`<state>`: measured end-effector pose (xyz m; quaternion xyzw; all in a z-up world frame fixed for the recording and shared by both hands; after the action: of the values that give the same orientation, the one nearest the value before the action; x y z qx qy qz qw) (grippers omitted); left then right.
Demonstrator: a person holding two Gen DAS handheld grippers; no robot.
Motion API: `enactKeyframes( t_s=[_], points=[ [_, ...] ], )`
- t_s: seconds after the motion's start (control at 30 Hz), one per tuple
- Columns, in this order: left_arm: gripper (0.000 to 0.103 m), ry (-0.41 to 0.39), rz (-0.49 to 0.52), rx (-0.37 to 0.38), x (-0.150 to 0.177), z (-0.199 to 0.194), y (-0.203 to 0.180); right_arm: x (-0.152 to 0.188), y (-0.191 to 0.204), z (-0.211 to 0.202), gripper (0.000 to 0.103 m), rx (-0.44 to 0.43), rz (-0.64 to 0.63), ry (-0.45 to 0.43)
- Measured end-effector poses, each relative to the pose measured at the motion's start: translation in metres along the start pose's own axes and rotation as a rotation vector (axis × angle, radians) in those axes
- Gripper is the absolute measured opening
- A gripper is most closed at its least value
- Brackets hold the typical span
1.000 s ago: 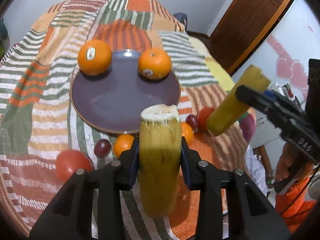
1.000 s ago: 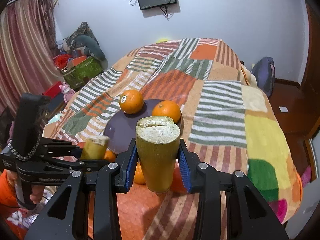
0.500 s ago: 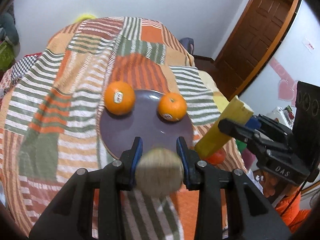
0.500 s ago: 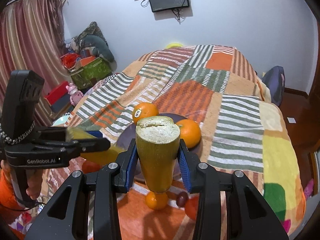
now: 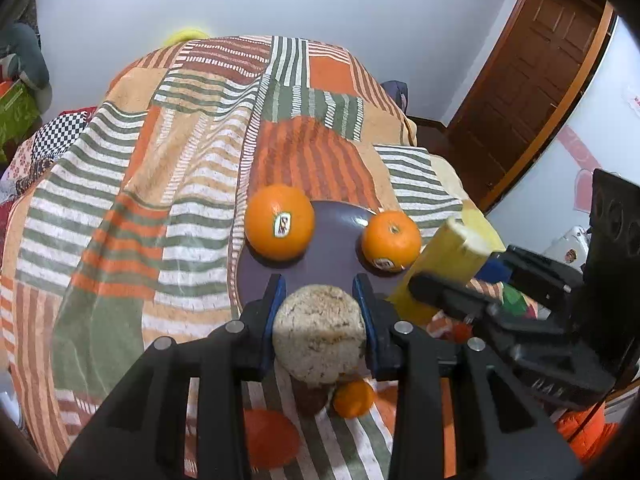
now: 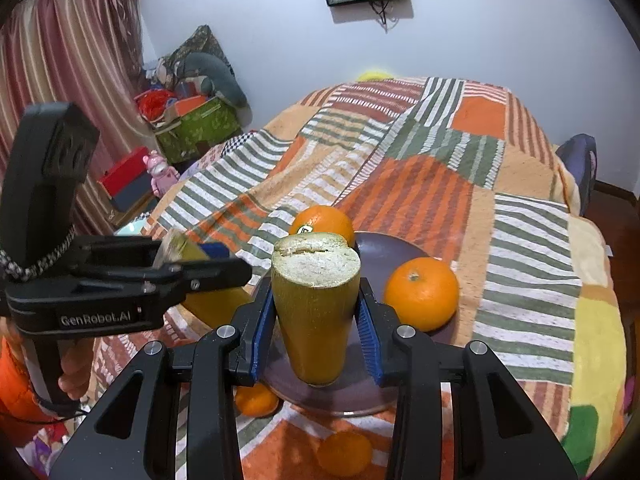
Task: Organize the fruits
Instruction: 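Carry both cylinders onto the plate between the oranges and release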
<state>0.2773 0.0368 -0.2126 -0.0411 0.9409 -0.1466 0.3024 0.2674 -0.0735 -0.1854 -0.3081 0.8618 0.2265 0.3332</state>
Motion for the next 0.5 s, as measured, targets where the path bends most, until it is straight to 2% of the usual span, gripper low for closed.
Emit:
enactKeyframes(
  t_s=[0.27,0.5],
  points=[
    [0.034,0.039,0.011,-0.007,-0.009,0.030,0.003,0.003,-0.012,0.024,0.035,-0.007,0.023,0.051],
    [0.034,0.045,0.045,-0.016,-0.023,0.051,-0.005,-0.002,-0.020,0.031,0.035,0.000,0.025,0.046]
  ],
)
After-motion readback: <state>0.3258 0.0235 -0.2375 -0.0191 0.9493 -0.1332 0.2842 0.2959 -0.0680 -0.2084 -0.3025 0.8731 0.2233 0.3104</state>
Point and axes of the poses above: each gripper's, at about its wrist camera, not at the fingertips, and z roughly the way its jaws point, y to its left, x to its underside, the point moved 8 cm from there along z, roughly the way its jaws point, and after that the axes turned 5 degrees about -z, right-handed, at the moved point
